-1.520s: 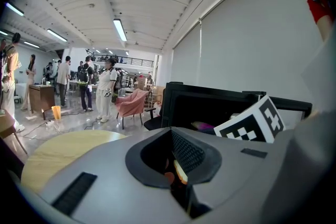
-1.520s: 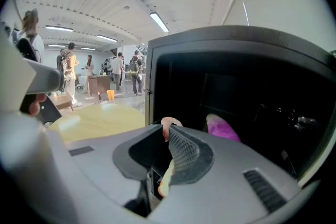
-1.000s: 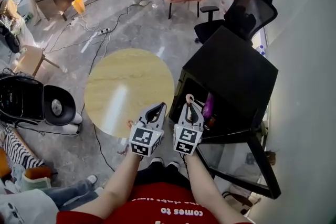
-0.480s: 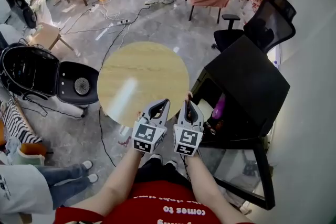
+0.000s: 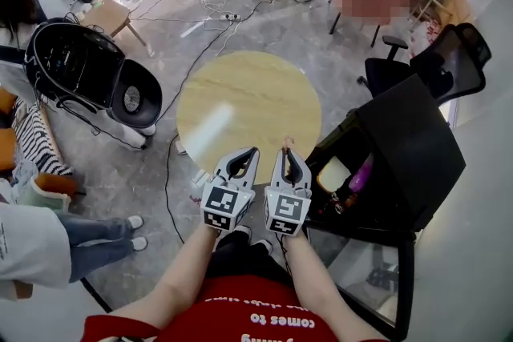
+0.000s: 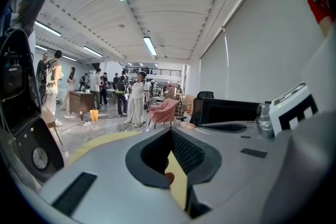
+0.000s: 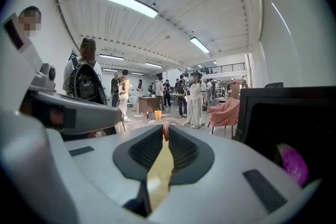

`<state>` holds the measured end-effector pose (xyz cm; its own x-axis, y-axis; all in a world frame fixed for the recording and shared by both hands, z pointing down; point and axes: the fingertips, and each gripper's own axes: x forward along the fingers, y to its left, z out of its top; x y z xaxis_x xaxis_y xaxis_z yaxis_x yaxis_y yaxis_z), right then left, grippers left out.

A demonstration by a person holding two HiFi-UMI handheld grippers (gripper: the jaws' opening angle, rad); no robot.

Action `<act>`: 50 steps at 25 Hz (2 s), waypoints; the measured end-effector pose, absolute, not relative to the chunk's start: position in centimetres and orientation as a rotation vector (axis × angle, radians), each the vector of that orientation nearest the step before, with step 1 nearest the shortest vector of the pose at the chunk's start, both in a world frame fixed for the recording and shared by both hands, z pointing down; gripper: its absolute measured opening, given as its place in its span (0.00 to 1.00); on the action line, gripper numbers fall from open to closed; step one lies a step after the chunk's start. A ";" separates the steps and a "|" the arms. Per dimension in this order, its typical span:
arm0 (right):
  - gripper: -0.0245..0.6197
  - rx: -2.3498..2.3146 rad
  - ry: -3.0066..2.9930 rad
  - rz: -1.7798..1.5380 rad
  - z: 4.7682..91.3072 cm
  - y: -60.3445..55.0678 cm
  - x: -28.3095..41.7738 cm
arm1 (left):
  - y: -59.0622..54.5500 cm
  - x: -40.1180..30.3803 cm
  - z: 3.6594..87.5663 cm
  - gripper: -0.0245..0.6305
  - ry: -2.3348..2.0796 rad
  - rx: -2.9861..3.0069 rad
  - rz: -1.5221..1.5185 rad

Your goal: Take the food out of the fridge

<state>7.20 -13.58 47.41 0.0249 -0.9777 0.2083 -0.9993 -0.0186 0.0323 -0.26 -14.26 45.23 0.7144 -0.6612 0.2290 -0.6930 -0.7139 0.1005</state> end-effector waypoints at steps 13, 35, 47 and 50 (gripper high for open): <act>0.10 1.911 -2.160 0.332 53.5 -17.2 3.7 | -16.6 -5.6 47.9 0.04 -1.341 2.544 0.280; 0.10 1.604 -1.935 0.723 73.5 -16.4 -0.8 | -15.3 -12.9 55.7 0.04 -1.362 2.421 0.338; 0.10 1.554 -1.964 0.790 74.9 -15.7 -1.2 | -15.1 -11.8 57.4 0.04 -1.309 2.433 0.341; 0.15 1.523 -1.959 0.799 74.7 -15.4 -1.7 | -15.0 -11.8 57.1 0.04 -1.296 2.435 0.340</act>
<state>-1.66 -15.39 74.70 -0.2252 -0.6606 0.7161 -0.9730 0.1900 -0.1308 -11.82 -14.99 57.12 0.5501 -0.7473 0.3728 -0.8340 -0.5143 0.1997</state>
